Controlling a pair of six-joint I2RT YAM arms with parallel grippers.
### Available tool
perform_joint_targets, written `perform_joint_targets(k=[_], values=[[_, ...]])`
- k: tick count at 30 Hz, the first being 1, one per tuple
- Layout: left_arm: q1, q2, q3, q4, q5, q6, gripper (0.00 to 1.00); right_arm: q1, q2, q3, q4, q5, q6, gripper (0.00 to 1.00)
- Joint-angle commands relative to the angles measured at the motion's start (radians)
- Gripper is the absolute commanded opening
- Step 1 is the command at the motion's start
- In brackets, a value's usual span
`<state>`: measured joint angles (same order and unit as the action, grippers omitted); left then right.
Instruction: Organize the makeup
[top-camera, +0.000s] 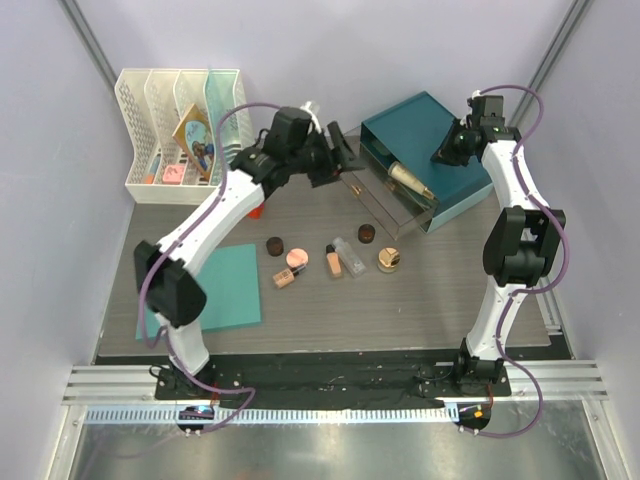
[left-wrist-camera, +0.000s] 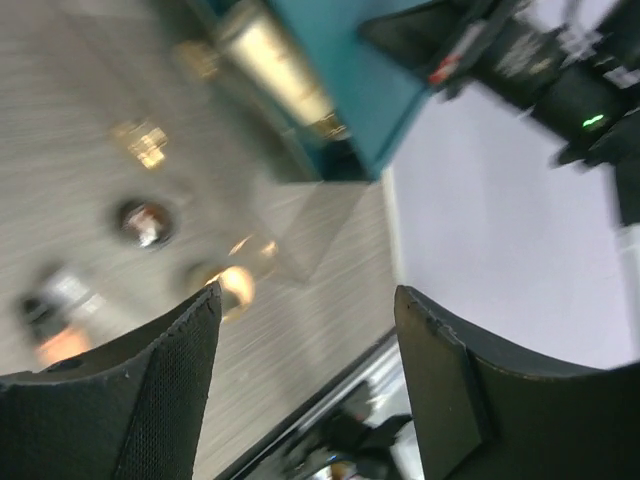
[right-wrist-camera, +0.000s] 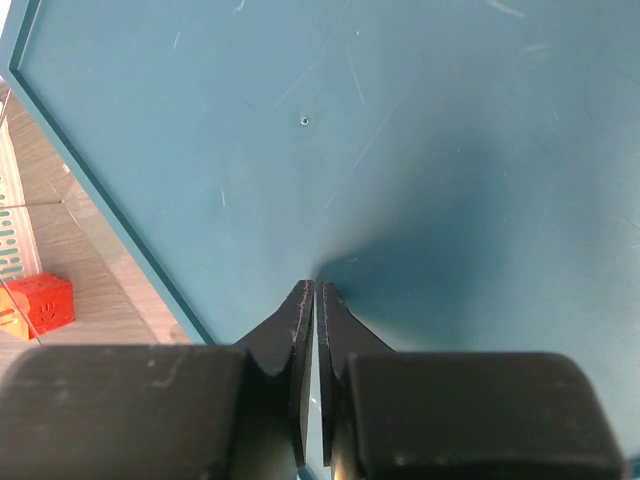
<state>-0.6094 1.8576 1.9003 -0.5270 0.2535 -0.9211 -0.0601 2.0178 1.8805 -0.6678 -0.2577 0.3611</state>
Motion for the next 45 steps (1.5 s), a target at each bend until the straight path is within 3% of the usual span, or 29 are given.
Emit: perform_joint_targets(k=[1, 6, 8, 13, 22, 37, 41, 44, 45], values=[[-0.006, -0.103, -0.217, -0.168, -0.121, 0.168, 0.71, 0.016, 0.059, -0.064, -0.200, 0.008, -0.028, 0.11], [-0.007, -0.175, -0.335, -0.278, -0.203, 0.382, 0.76, 0.014, 0.062, -0.066, -0.200, 0.000, -0.030, 0.11], [-0.010, -0.195, -0.369, -0.346, -0.241, 0.464, 0.84, 0.016, 0.061, -0.070, -0.199, -0.005, -0.028, 0.11], [-0.010, -0.222, -0.452, -0.429, -0.382, 0.642, 0.92, 0.016, 0.061, -0.077, -0.197, -0.005, -0.027, 0.11], [-0.026, -0.183, -0.599, -0.373, -0.353, 0.682, 0.92, 0.016, 0.067, -0.086, -0.194, -0.021, -0.024, 0.12], [-0.059, -0.006, -0.581, -0.303, -0.349, 0.700, 0.88, 0.014, 0.064, -0.095, -0.196, -0.018, -0.033, 0.12], [-0.064, 0.046, -0.560, -0.297, -0.338, 0.708, 0.75, 0.014, 0.067, -0.084, -0.199, -0.020, -0.031, 0.12], [-0.072, 0.060, -0.558, -0.303, -0.327, 0.714, 0.41, 0.014, 0.068, -0.084, -0.197, -0.021, -0.031, 0.12], [-0.075, 0.061, -0.558, -0.301, -0.329, 0.714, 0.24, 0.011, 0.068, -0.084, -0.197, -0.021, -0.033, 0.12]])
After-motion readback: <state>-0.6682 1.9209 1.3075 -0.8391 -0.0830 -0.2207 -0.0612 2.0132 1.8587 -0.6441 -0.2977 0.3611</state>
